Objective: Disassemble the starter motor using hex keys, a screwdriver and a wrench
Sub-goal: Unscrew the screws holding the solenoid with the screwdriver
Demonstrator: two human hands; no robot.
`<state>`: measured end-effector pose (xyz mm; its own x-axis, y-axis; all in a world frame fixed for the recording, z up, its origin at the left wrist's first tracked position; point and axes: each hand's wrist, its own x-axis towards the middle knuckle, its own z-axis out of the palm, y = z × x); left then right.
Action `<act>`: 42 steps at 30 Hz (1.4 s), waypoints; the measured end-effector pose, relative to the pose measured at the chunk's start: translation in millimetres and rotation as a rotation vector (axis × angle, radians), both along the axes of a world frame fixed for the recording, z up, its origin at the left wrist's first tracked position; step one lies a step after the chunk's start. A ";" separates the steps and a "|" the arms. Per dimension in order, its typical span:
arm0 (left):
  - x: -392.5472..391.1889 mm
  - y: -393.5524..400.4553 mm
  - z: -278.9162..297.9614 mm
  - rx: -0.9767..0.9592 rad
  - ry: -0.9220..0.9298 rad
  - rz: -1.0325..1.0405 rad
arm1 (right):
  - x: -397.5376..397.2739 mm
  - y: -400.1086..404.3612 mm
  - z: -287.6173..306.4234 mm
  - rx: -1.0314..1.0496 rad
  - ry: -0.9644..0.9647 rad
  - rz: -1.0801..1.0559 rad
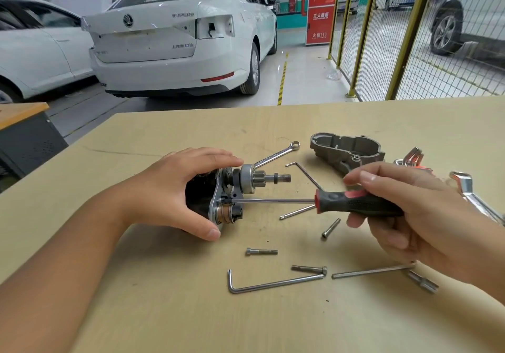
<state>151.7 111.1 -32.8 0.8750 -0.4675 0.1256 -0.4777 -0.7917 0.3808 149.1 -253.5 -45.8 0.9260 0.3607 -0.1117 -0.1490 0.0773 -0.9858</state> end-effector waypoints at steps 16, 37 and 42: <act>-0.3 -0.8 0.5 -0.001 0.018 0.008 | -1.8 2.3 -3.1 0.105 -0.100 -0.013; -1.6 -2.6 2.6 0.009 0.026 0.016 | -7.9 6.7 1.2 -0.020 -0.063 -0.072; -1.1 -3.4 3.6 0.020 0.015 0.013 | -3.3 3.0 -1.6 0.118 -0.085 -0.085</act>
